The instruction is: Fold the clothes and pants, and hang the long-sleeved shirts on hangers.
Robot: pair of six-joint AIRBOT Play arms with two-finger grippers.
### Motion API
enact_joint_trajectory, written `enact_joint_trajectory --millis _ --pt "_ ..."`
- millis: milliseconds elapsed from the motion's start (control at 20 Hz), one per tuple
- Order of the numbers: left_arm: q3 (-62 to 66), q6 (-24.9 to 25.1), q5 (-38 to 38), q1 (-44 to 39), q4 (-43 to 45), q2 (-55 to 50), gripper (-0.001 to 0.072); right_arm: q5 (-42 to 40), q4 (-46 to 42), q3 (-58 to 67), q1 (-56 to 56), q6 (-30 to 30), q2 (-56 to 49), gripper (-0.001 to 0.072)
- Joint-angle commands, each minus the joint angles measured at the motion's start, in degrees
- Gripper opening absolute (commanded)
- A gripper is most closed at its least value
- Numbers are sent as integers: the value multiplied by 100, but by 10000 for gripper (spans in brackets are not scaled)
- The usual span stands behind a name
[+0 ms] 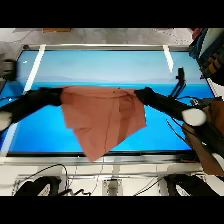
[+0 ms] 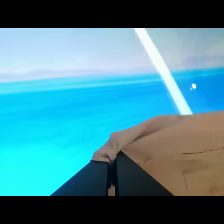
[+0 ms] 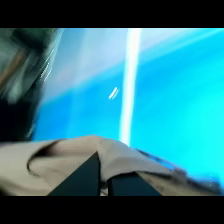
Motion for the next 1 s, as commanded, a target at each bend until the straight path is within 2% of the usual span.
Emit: enact_joint_trajectory --millis 0,100,200,350,450,650,750,800,850,900,950 --pt "107 160 1117 -518 -326 -1755 9 -2114 -20 -142 7 138 -1268 22" --pt "184 127 684 -726 -326 -2072 8 -1934 -48 -144 -146 103 -1572 22" --pt "184 -9 -317 -796 -323 -2092 8 -1226 -400 -144 -402 90 -1637 22" --pt "179 -691 -1908 -824 -326 -2166 9 87 -1241 -144 -887 90 -1635 22" --pt "164 -914 -2041 -960 -328 -2288 9 848 -1856 -144 -1202 90 -1635 22" --pt "162 -914 -2028 -1443 -756 -2736 9 2323 -2846 -144 -1576 92 -1637 22" --pt "162 -911 -2026 -1674 -796 -2924 11 2699 -3080 -144 -1578 28 -1635 29" --pt "162 -911 -2035 -1749 -796 -3010 143 2769 -3075 -144 -1578 -326 -1635 200" --pt "162 -911 -2094 -1775 -800 -3058 454 2802 -3077 -144 -1580 -608 -1633 563" --pt "164 -929 -2170 -1773 -807 -3062 715 2813 -3091 -142 -1580 -737 -1633 700" --pt "170 -929 -2284 -1749 -804 -3056 698 2802 -3154 -133 -1580 -807 -1628 689"
